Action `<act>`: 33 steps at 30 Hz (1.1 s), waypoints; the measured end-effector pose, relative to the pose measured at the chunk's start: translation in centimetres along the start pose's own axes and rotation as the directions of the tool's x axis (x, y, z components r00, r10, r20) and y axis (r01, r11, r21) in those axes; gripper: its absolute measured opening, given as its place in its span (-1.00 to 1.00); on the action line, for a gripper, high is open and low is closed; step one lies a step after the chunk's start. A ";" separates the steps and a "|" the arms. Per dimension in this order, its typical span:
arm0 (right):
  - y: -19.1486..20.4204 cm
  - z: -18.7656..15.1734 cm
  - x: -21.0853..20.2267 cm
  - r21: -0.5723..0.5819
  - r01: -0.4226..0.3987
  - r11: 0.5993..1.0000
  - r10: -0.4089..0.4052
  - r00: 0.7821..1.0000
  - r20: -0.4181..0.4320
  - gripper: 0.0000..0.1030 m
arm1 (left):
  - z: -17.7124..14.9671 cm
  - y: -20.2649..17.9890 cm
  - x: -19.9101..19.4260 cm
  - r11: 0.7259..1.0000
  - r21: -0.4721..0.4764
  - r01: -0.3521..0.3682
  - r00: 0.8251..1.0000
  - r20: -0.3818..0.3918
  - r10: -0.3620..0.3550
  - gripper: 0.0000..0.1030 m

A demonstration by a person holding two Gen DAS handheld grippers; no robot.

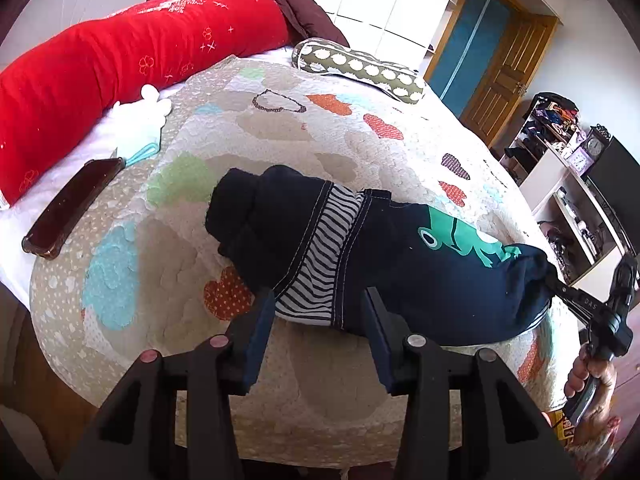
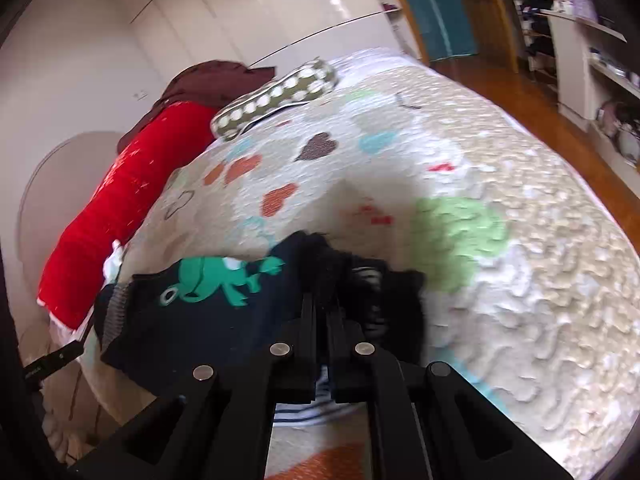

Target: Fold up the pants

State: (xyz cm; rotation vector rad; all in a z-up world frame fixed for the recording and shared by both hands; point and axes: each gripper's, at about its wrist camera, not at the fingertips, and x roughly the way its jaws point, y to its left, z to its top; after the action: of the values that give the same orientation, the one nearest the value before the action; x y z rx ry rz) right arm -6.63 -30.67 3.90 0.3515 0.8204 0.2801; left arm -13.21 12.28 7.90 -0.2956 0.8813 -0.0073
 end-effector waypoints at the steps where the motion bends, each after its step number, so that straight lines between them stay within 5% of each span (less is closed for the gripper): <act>1: -0.8 -0.1 -0.4 0.019 0.029 0.999 -0.030 1.000 0.005 -0.92 | 0.0 0.1 0.2 1.000 -0.003 0.000 1.000 -0.005 0.000 -0.14; 7: -3.6 -0.7 -1.8 0.096 0.079 0.992 -0.079 0.997 -0.005 -0.78 | -0.3 -0.3 0.9 1.000 -0.004 0.001 1.000 -0.030 -0.001 -0.14; 10: -3.2 -0.9 -3.3 0.107 0.021 0.994 -0.028 0.998 0.063 0.55 | -0.3 -0.7 0.7 1.000 0.007 -0.001 1.000 -0.029 0.001 -0.14; 11: -3.0 -1.1 -3.7 0.108 -0.008 0.994 -0.002 0.996 0.094 0.61 | -0.2 -0.8 0.7 1.000 0.006 0.000 1.000 -0.029 0.000 -0.13; 18: -2.3 -1.0 1.4 0.068 0.047 0.997 -0.044 0.998 -0.050 0.50 | -0.2 -1.1 0.4 1.000 0.004 0.003 1.000 -0.031 -0.003 -0.13; 20: -2.2 -0.8 2.1 0.057 0.046 0.997 -0.042 0.997 -0.058 -0.46 | -0.1 -1.3 0.2 1.000 0.012 -0.002 1.000 -0.027 0.003 -0.13; 22: -2.5 0.1 2.0 0.092 -0.030 0.995 0.037 0.996 -0.083 -0.56 | 0.2 -1.5 0.1 1.000 0.024 -0.014 1.000 -0.024 0.015 -0.13; 28: -3.9 2.3 0.4 0.073 0.045 0.996 -0.042 0.998 -0.043 -0.57 | 1.2 -2.2 -0.5 0.999 0.047 -0.019 1.000 0.001 0.019 -0.07; 31: -4.8 1.9 1.9 0.063 0.108 0.992 -0.100 0.988 -0.118 -0.33 | 1.4 -3.1 -0.5 0.998 0.065 -0.016 1.000 0.008 0.016 0.01; 33: -5.4 1.5 1.2 0.110 0.068 0.992 -0.059 0.995 -0.086 -0.19 | 1.6 -3.6 -0.3 0.997 0.079 -0.014 1.000 0.004 0.014 0.02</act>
State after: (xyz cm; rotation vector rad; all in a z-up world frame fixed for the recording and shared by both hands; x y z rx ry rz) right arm -4.12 -35.40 1.82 0.4205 0.9297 0.1904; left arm -11.79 9.23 9.97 -0.2150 0.8775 -0.0286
